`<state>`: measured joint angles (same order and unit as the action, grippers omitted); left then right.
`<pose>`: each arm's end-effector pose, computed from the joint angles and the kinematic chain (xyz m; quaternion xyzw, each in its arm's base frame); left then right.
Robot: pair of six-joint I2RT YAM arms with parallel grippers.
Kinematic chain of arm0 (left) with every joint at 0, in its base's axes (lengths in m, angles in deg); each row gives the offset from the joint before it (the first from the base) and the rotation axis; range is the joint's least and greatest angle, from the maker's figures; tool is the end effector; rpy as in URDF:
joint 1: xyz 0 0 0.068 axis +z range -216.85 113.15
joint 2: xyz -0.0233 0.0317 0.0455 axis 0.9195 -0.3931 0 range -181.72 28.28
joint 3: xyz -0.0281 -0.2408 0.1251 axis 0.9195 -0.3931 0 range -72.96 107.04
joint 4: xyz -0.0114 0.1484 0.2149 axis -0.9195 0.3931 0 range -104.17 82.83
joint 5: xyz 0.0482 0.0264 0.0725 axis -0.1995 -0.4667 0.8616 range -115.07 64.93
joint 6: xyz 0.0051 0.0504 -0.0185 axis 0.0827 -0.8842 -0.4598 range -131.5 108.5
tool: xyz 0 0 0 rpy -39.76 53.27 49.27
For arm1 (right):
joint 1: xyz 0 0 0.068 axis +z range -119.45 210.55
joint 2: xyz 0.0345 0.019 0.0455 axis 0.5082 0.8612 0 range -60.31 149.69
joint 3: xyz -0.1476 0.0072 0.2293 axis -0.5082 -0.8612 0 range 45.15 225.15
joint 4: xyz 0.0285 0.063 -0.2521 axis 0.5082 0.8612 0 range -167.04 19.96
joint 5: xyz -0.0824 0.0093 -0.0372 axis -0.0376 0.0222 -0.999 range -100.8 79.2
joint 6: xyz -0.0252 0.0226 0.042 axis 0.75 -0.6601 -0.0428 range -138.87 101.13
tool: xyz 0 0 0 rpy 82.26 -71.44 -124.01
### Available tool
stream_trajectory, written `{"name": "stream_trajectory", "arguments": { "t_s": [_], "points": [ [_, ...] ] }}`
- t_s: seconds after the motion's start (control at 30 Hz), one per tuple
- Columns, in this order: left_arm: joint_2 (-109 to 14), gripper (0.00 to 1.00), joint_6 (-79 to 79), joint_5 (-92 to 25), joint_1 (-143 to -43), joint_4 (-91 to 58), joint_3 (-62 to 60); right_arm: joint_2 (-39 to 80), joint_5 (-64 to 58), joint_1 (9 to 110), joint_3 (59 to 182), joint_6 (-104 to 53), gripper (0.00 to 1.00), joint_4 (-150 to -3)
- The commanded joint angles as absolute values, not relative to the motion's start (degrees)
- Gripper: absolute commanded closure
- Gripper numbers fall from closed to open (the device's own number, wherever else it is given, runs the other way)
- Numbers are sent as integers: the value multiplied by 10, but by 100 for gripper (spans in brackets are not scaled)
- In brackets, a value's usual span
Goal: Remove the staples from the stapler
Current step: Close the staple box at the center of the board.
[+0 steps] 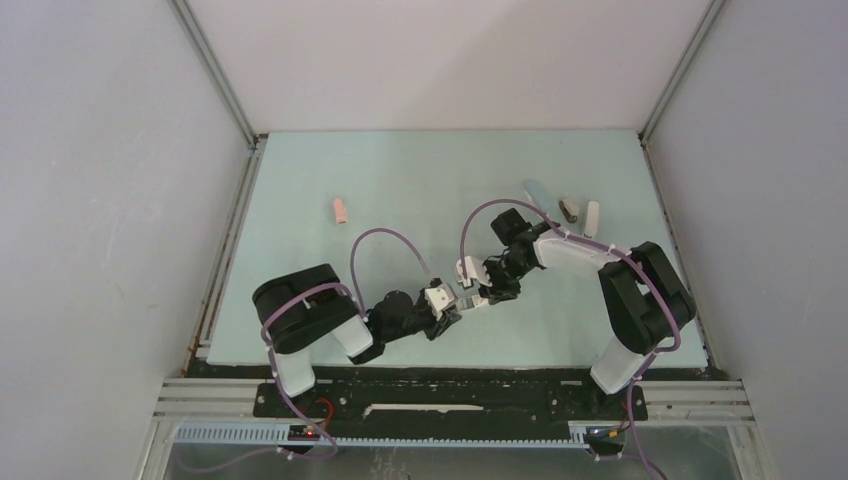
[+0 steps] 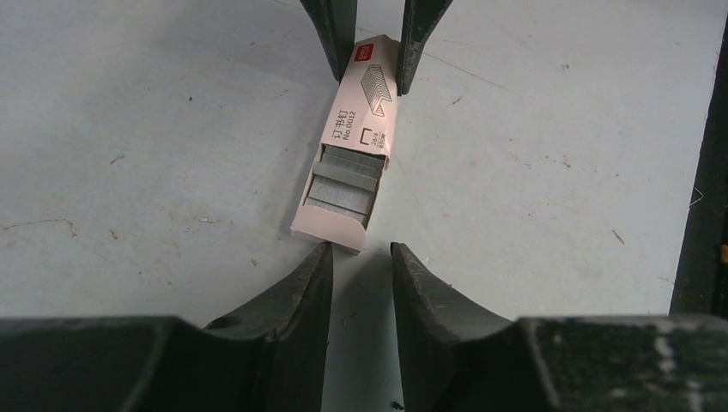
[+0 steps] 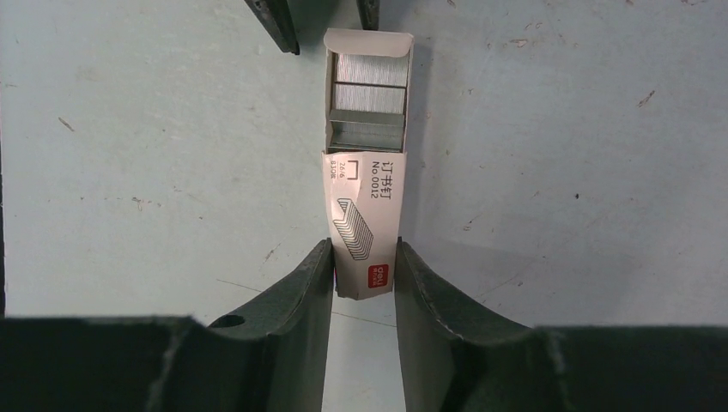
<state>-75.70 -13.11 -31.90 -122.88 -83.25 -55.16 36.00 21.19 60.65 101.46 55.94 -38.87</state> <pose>0.1443 -0.2218 0.0971 0.4181 0.6865 -0.3138 0.5054 0.2471 0.1650 0.1624 -0.7755 0.5601 0.2158 0.1958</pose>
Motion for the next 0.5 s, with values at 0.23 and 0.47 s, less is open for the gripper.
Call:
{"name": "stream_trajectory", "arguments": {
  "t_s": [0.23, 0.47],
  "points": [
    [-779, 70, -147, -326, -1231, -858, -529, 364, 216, 624, 1015, 589, 65, -382],
    [-782, 71, -144, -334, -1231, -859, -524, 354, 206, 638, 1014, 590, 63, -380]
  ]
}}
